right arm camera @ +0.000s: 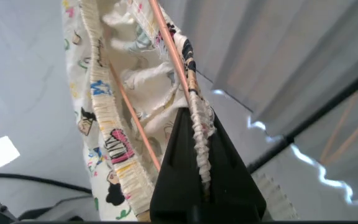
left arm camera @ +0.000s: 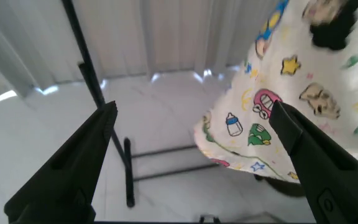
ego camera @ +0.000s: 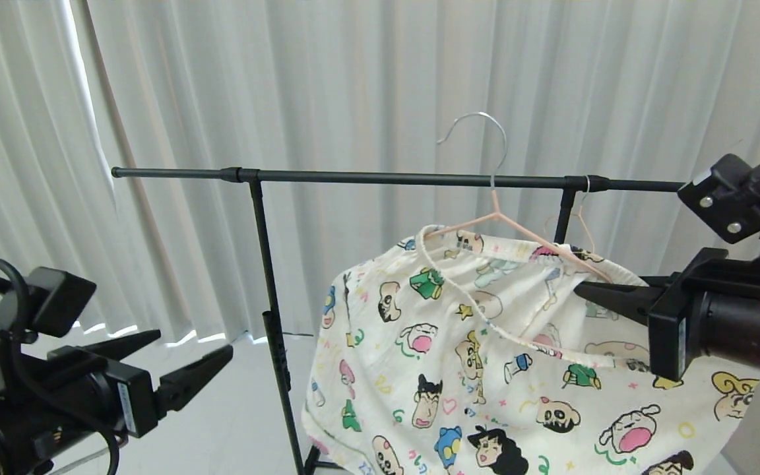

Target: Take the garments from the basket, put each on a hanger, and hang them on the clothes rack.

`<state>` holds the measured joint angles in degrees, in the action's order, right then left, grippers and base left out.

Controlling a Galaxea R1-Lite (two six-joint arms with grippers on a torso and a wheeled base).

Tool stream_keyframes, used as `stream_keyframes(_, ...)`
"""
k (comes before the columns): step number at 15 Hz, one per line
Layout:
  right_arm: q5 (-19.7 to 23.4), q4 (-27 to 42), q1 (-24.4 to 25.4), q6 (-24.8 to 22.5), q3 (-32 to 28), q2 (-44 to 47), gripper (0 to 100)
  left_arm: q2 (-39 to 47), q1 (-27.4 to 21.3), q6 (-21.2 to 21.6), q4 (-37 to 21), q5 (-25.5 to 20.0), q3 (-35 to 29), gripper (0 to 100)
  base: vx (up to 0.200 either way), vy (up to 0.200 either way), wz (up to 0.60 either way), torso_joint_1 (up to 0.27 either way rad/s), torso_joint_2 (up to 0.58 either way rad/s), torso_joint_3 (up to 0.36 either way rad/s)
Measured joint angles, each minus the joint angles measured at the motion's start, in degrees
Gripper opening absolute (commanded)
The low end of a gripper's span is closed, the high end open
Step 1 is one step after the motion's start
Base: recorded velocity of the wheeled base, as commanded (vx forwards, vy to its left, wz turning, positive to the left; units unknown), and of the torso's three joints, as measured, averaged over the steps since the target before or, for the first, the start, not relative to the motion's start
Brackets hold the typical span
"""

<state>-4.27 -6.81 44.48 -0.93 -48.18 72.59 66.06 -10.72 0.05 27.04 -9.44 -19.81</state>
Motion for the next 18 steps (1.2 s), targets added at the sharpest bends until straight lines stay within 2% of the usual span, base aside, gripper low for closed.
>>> stream_keyframes(2, -3.9, 3.3, -0.4, 0.4, 1.3, 0.0, 0, -0.2, 1.3, 0.4, 0.0, 0.6, -3.0, 100, 0.0, 0.0, 0.0, 0.0, 0.0, 0.0)
stream_keyframes(5, -6.9, 8.0, -0.5, 3.5, 2.1, -0.7, 0, 0.3, 1.7, 0.5, -0.1, 6.7, -3.8, 100, 0.0, 0.0, 0.0, 0.0, 0.0, 0.0)
stream_keyframes(7, -9.8, 10.5, -0.5, 7.8, 2.2, -0.8, 0, 1.4, 1.8, 0.4, -0.1, 12.5, -3.4, 100, 0.0, 0.0, 0.0, 0.0, 0.0, 0.0)
stream_keyframes(8, -10.5, 11.5, -0.5, 9.8, 2.2, -0.5, 0, 1.7, 1.8, 0.5, -0.1, 13.3, -2.8, 100, 0.0, 0.0, 0.0, 0.0, 0.0, 0.0)
stream_keyframes(11, -13.9, 12.2, -0.5, 14.5, 1.2, 2.0, 0, 2.2, 1.7, 2.6, 0.0, 13.6, -1.6, 100, 0.0, 0.0, 0.0, 0.0, 0.0, 0.0)
stream_keyframes(14, -19.5, 12.6, -0.6, 19.1, -3.1, 7.6, 0, 2.4, 1.8, 5.9, 0.0, 13.8, -0.9, 100, 0.0, 0.0, 0.0, 0.0, 0.0, 0.0)
stream_keyframes(16, -22.5, 12.3, -0.6, 20.4, -6.5, 10.9, 0, 2.3, 1.8, 6.8, 0.0, 13.7, -0.3, 100, 0.0, 0.0, 0.0, 0.0, 0.0, 0.0)
stream_keyframes(18, -22.9, 12.0, -0.6, 20.5, -8.6, 12.8, 0, 2.3, 1.8, 6.7, 0.0, 13.6, 0.0, 100, 0.0, 0.0, 0.0, 0.0, 0.0, 0.0)
